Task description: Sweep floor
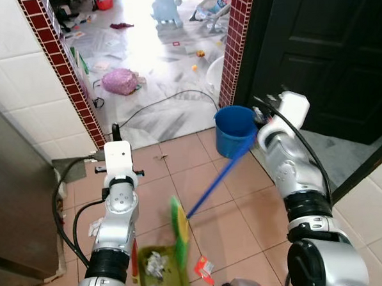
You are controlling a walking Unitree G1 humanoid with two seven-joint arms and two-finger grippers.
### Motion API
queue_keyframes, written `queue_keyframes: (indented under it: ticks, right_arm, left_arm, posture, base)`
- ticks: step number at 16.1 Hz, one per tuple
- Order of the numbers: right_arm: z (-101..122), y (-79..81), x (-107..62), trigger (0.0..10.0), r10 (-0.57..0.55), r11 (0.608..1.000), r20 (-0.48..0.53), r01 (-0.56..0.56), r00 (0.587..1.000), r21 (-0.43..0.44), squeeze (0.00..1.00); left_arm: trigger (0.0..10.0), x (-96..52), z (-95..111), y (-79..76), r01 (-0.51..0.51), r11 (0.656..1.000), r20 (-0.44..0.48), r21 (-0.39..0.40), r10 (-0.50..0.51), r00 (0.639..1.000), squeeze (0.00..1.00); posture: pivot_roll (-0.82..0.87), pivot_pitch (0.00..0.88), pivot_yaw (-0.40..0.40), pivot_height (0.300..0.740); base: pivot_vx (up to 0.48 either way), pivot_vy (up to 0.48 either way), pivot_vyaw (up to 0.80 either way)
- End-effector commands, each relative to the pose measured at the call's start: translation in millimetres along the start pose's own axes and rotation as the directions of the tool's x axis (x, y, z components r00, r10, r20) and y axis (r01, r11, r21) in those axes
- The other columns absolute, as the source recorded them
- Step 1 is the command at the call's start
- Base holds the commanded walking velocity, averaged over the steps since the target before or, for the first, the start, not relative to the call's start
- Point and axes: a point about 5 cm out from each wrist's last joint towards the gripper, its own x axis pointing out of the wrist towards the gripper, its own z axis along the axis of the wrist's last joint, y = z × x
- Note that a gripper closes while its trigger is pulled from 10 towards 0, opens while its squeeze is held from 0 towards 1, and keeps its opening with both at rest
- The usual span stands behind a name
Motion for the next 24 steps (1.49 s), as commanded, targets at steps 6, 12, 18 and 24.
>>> queue_keyframes:
  ticks: [6,12,18,24]
  right_arm:
    - [9.0,-24.9,-2.2,10.0,-0.019,0.944,-0.026,0.010,0.999,-0.329,0.00]
    - [-18.2,-13.4,-11.1,10.0,0.076,0.942,-0.150,-0.120,0.986,-0.312,0.00]
    - [-21.0,-6.0,-9.6,10.0,0.081,0.981,-0.165,-0.108,0.983,-0.160,0.00]
    - [-15.9,-3.2,-3.6,10.0,0.045,0.992,-0.170,-0.023,0.984,0.127,0.00]
  left_arm:
    - [10.0,2.8,-7.9,-0.3,0.003,0.998,-0.028,0.070,-0.001,1.000,0.00]
    - [10.0,2.0,-20.0,-11.1,0.048,0.999,-0.115,0.023,-0.045,0.992,0.00]
    - [10.0,-3.2,-29.4,-36.3,0.110,0.986,-0.212,-0.124,-0.135,0.968,0.00]
    - [10.0,-3.2,-34.7,-41.8,0.130,0.980,-0.246,-0.150,-0.164,0.955,0.00]
  posture:
    - [-0.09,0.000,0.012,0.740]
    - [-0.10,0.000,0.019,0.740]
    - [-0.10,0.001,0.019,0.740]
    - [-0.10,0.000,0.018,0.740]
  base:
    - [0.000,0.000,0.00]
    - [0.000,0.000,0.00]
    - [0.000,0.000,0.00]
    - [0.000,0.000,0.00]
